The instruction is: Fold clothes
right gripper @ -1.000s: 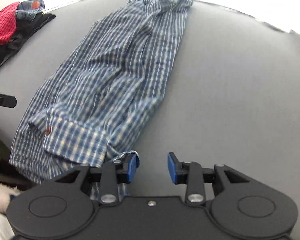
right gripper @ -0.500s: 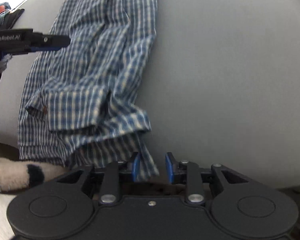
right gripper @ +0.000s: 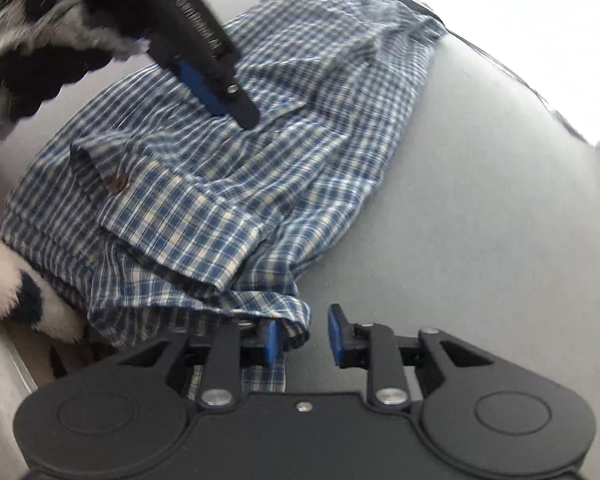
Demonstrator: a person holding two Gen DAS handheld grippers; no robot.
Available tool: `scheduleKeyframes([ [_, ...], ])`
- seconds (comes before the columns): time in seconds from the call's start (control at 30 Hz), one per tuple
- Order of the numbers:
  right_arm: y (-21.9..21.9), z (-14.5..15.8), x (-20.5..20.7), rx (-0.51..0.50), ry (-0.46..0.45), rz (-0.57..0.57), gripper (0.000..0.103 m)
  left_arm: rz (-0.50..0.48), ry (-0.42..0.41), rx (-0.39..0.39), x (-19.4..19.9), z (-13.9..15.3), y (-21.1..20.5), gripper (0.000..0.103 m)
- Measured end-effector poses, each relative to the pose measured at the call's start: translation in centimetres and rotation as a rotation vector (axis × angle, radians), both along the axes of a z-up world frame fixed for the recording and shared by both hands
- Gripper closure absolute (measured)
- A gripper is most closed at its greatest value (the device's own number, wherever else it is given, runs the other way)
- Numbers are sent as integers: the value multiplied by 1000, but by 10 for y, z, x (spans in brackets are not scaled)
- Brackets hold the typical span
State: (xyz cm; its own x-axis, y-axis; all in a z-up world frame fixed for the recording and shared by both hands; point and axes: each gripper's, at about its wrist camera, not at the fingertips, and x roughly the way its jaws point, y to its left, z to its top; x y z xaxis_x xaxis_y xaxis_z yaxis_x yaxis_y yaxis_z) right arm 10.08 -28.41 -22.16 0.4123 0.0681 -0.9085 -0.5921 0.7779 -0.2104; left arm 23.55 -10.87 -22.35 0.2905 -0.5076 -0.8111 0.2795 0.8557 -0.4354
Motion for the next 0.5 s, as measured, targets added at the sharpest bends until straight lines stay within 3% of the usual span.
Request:
scheduleKeyframes([
  [0.1, -9, 3, -10, 38, 93, 24, 102, 17, -3, 3, -2, -1, -1, 60],
  [0.27, -37, 4, -29, 127, 270, -72, 103, 62, 11, -11, -4, -7, 4, 59],
  [0.4, -57, 23, -20, 143, 244, -179, 98, 85, -14, -10, -9, 0, 11, 59],
  [0.5, -65, 49, -1, 215, 142, -258, 82, 139, -69, 1, -13, 10, 20, 61],
])
